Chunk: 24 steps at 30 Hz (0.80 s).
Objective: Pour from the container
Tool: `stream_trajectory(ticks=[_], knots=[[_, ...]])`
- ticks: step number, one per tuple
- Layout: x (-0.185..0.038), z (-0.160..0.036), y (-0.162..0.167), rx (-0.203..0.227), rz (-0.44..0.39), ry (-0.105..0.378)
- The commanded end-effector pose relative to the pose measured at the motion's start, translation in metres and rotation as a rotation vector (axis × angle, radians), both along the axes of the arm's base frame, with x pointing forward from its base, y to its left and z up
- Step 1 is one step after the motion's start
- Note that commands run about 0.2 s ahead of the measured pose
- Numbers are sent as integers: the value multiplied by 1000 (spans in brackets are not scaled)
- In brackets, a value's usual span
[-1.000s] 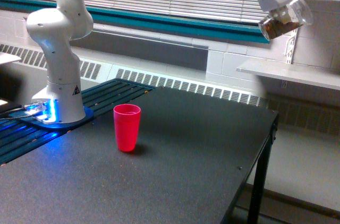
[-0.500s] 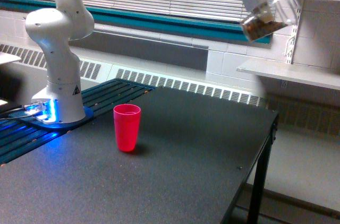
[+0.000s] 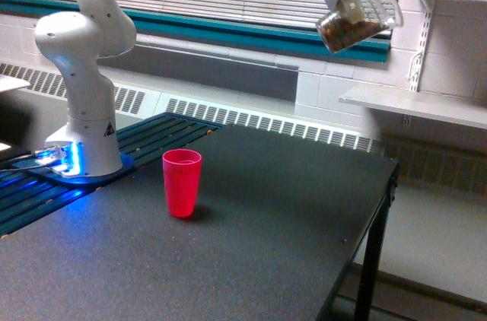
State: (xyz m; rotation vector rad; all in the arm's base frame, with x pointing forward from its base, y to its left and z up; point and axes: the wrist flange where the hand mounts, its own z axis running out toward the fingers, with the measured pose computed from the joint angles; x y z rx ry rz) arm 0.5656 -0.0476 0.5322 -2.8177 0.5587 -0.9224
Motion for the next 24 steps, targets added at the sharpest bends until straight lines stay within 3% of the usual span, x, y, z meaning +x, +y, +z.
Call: stream_trajectory(ticks=[1, 9, 15, 20, 24], knots=[[-7, 4, 6, -73, 158, -8], [-13, -12, 6, -74, 248, 25], [-18, -23, -5, -116, 316, 52], [-21, -24, -20, -149, 326, 58], [-27, -23, -31, -151, 296, 51]])
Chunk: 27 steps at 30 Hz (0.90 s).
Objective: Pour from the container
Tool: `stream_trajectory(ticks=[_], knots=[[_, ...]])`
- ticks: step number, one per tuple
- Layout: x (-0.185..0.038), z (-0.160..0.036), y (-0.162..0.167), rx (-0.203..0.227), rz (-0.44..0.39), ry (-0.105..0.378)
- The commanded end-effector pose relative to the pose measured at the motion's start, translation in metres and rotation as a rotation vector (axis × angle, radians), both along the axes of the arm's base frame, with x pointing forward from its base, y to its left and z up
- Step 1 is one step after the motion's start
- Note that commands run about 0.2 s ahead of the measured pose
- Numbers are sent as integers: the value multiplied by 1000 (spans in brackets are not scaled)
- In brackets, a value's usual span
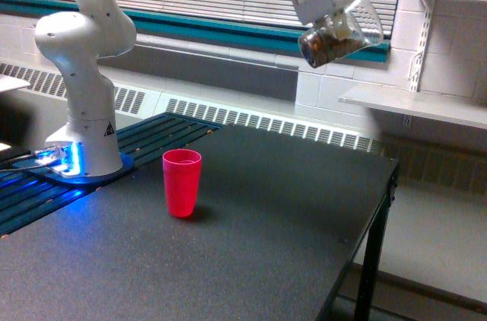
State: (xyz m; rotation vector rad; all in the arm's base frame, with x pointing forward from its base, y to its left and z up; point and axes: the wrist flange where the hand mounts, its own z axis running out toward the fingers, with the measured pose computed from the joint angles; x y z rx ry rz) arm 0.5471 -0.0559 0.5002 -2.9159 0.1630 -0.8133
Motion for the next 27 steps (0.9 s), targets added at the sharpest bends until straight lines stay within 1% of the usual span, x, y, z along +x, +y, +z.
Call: stream_trajectory(ticks=[1, 4, 6, 7, 9, 13, 18, 27], knots=[[-10, 9, -25, -57, 34, -27], [-22, 8, -31, -52, 10, -26], [-35, 5, -34, -50, -3, -16], [-40, -2, -35, -50, -7, 0], [-50, -5, -38, -51, -18, 10], [-70, -10, -41, -67, -31, 21], [-97, -16, -45, -67, -54, 32], [-151, -30, -66, -90, -89, 72]])
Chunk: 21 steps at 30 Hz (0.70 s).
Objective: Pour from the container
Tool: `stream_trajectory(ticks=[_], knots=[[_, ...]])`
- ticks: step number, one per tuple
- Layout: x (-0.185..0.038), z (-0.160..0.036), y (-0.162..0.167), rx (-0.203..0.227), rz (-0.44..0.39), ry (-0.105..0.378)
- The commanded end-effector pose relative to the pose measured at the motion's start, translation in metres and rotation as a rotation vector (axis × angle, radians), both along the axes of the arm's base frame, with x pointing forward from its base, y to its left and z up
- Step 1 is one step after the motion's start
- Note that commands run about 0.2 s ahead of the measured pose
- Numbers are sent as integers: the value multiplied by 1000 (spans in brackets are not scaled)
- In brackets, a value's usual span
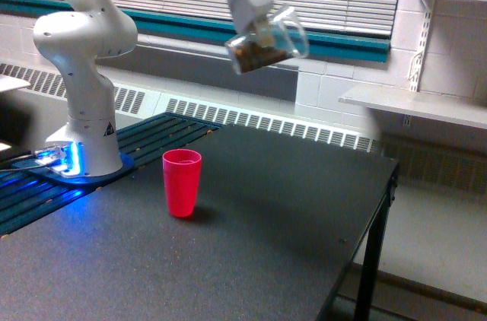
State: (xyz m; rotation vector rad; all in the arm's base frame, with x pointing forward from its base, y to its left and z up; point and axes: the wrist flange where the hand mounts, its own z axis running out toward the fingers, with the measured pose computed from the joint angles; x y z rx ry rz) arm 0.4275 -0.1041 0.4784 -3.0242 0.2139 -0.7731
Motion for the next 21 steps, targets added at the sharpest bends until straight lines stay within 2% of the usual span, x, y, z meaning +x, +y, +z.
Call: stream_trajectory(ticks=[1, 8, 10, 21], knots=[[-37, -10, -20, -8, -43, 25], [-81, -25, -37, -23, -87, 51], [-89, -21, -42, -36, -92, 44], [-114, -33, -58, -66, -105, 91]])
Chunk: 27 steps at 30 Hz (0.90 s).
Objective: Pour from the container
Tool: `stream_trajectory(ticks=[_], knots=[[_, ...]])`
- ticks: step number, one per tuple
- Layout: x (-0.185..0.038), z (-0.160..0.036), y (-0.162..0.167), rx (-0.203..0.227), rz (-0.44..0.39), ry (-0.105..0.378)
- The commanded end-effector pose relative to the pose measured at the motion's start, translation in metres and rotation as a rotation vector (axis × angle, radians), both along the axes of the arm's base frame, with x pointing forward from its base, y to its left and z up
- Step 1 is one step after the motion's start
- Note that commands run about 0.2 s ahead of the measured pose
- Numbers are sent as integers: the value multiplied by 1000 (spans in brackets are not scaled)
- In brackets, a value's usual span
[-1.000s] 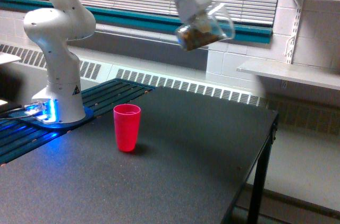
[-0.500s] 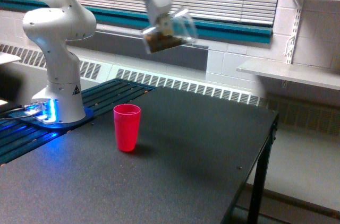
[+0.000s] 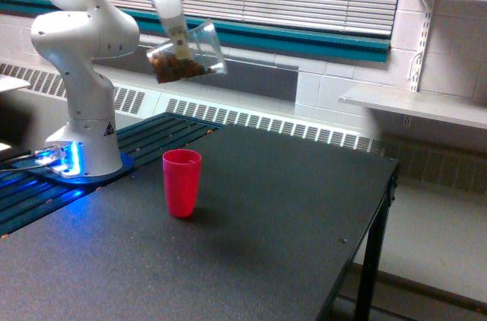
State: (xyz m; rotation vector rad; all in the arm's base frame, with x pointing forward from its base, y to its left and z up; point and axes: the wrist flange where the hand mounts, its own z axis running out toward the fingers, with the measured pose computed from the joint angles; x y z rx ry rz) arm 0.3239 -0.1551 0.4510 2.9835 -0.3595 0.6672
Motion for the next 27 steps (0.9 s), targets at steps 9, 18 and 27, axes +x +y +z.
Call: stream_trajectory(ticks=[9, 18, 27], knots=[[-19, -16, -8, -40, 26, 65], [-28, -31, -7, -56, 41, 105], [-39, -41, -8, -73, 49, 129]])
